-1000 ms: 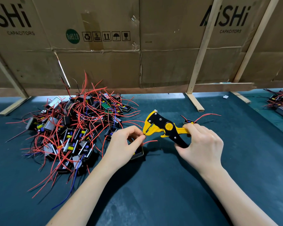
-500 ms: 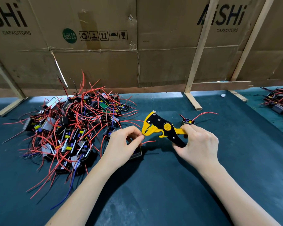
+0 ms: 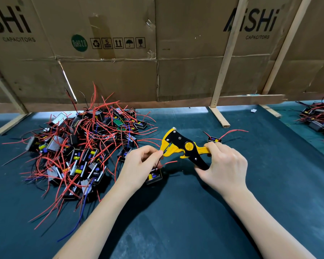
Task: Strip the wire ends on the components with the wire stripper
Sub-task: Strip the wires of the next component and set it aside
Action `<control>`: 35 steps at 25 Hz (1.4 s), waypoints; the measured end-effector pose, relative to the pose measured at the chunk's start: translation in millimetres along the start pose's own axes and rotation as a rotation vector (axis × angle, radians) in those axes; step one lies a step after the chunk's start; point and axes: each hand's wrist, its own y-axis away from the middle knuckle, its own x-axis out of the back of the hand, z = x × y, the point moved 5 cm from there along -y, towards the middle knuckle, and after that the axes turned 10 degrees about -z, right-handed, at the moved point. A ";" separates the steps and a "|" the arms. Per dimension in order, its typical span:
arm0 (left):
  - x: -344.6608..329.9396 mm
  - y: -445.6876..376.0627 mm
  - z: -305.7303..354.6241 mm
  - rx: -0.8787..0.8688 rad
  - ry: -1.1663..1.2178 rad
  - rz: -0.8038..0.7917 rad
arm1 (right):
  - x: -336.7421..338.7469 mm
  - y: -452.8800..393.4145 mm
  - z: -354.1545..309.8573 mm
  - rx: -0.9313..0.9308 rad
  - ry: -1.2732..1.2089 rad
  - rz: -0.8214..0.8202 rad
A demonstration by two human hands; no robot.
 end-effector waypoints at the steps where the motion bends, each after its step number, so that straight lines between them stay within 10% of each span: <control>1: -0.1 -0.5 -1.2 0.013 0.018 0.006 | 1.4 -0.6 -2.0 0.008 0.001 0.008; 19: -4.4 -1.7 7.2 -0.099 0.209 -0.093 | -8.4 -5.4 -0.9 -0.036 0.056 -0.217; 25: 9.4 -2.0 -3.5 -0.025 -0.003 -0.264 | -10.6 -4.5 16.0 -0.184 0.012 -0.248; 35: -4.1 2.2 3.2 -0.124 -0.290 -0.102 | -7.7 -2.3 17.0 -0.164 0.191 -0.131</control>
